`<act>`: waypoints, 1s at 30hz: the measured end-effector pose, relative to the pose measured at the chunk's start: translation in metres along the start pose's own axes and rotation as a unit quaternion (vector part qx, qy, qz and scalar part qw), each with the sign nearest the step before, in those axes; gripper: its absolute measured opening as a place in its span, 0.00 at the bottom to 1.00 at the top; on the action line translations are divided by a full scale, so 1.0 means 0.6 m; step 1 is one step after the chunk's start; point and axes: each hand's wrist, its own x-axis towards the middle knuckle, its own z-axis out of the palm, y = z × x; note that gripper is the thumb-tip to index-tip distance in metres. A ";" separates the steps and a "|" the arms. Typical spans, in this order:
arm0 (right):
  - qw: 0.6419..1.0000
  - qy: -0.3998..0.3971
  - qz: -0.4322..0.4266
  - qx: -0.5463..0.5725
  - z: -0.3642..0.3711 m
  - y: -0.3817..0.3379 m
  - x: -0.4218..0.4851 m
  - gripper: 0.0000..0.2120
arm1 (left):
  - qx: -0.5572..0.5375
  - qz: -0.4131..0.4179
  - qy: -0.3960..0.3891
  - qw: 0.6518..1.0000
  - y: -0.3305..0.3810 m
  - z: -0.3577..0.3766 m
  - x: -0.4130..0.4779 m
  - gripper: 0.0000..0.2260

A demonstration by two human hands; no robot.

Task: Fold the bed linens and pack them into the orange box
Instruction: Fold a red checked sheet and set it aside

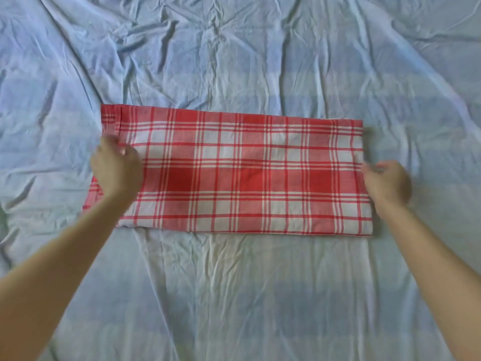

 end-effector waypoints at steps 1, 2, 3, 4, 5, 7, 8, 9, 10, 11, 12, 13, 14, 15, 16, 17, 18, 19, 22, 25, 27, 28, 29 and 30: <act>1.000 -0.025 -0.008 -0.007 0.004 0.030 -0.023 0.21 | 0.071 0.106 -0.012 0.992 -0.012 0.003 -0.038 0.16; 0.998 -0.066 -0.006 0.009 0.009 0.056 -0.043 0.23 | 0.116 0.193 -0.037 0.974 -0.022 0.004 -0.072 0.18; 0.994 -0.101 0.000 0.035 0.010 0.074 -0.064 0.25 | 0.151 0.265 -0.073 0.950 -0.031 0.004 -0.110 0.20; 0.990 -0.130 0.006 0.060 0.009 0.089 -0.074 0.25 | 0.180 0.325 -0.116 0.921 -0.056 0.010 -0.136 0.23; 0.982 -0.160 0.012 0.094 0.006 0.097 -0.085 0.21 | 0.212 0.376 -0.149 0.889 -0.078 0.013 -0.163 0.26; 0.963 -0.211 0.042 0.162 -0.002 0.104 -0.091 0.12 | 0.267 0.440 -0.195 0.835 -0.113 0.014 -0.187 0.29; 0.953 -0.228 0.059 0.193 -0.007 0.103 -0.095 0.11 | 0.284 0.450 -0.203 0.822 -0.121 0.013 -0.185 0.28; 0.943 -0.239 0.073 0.221 -0.009 0.105 -0.097 0.11 | 0.309 0.438 -0.199 0.820 -0.129 0.011 -0.173 0.29; 0.933 -0.244 0.087 0.249 -0.009 0.105 -0.099 0.09 | 0.331 0.410 -0.187 0.829 -0.131 0.007 -0.156 0.33; 0.926 -0.243 0.104 0.268 -0.010 0.105 -0.100 0.06 | 0.342 0.382 -0.172 0.841 -0.133 0.003 -0.134 0.36; 0.919 -0.240 0.123 0.288 -0.011 0.102 -0.101 0.04 | 0.349 0.360 -0.162 0.850 -0.132 -0.003 -0.114 0.38; 0.911 -0.234 0.138 0.309 -0.011 0.101 -0.105 0.05 | 0.354 0.354 -0.155 0.852 -0.132 -0.012 -0.101 0.37; 0.905 -0.227 0.150 0.328 -0.014 0.098 -0.110 0.07 | 0.358 0.361 -0.149 0.848 -0.132 -0.019 -0.093 0.36; 0.901 -0.220 0.153 0.341 -0.017 0.097 -0.116 0.08 | 0.361 0.370 -0.141 0.844 -0.135 -0.024 -0.090 0.35; 0.900 -0.212 0.153 0.350 -0.023 0.096 -0.124 0.09 | 0.367 0.373 -0.141 0.840 -0.138 -0.031 -0.093 0.35; 0.900 -0.205 0.153 0.354 -0.030 0.100 -0.136 0.10 | 0.375 0.374 -0.144 0.836 -0.143 -0.041 -0.100 0.34; 0.900 -0.202 0.156 0.353 -0.038 0.104 -0.147 0.10 | 0.379 0.377 -0.150 0.831 -0.147 -0.051 -0.108 0.33; 0.903 -0.200 0.161 0.344 -0.046 0.115 -0.162 0.10 | 0.385 0.380 -0.163 0.825 -0.155 -0.067 -0.121 0.33; 0.915 -0.211 0.191 0.285 -0.064 0.165 -0.221 0.11 | 0.416 0.381 -0.224 0.795 -0.199 -0.119 -0.188 0.32; 0.913 -0.231 0.229 0.247 -0.074 0.234 -0.281 0.11 | 0.439 0.412 -0.228 0.765 -0.258 -0.164 -0.274 0.38; 0.901 -0.237 0.268 0.247 -0.081 0.278 -0.317 0.12 | 0.434 0.437 -0.232 0.753 -0.287 -0.191 -0.332 0.43; 0.887 -0.241 0.294 0.262 -0.084 0.294 -0.330 0.12 | 0.423 0.442 -0.242 0.753 -0.300 -0.200 -0.353 0.44; 0.872 -0.241 0.318 0.284 -0.087 0.306 -0.348 0.12 | 0.420 0.441 -0.253 0.751 -0.313 -0.213 -0.374 0.45; 0.863 -0.238 0.329 0.300 -0.088 0.310 -0.363 0.11 | 0.425 0.431 -0.268 0.750 -0.328 -0.222 -0.387 0.46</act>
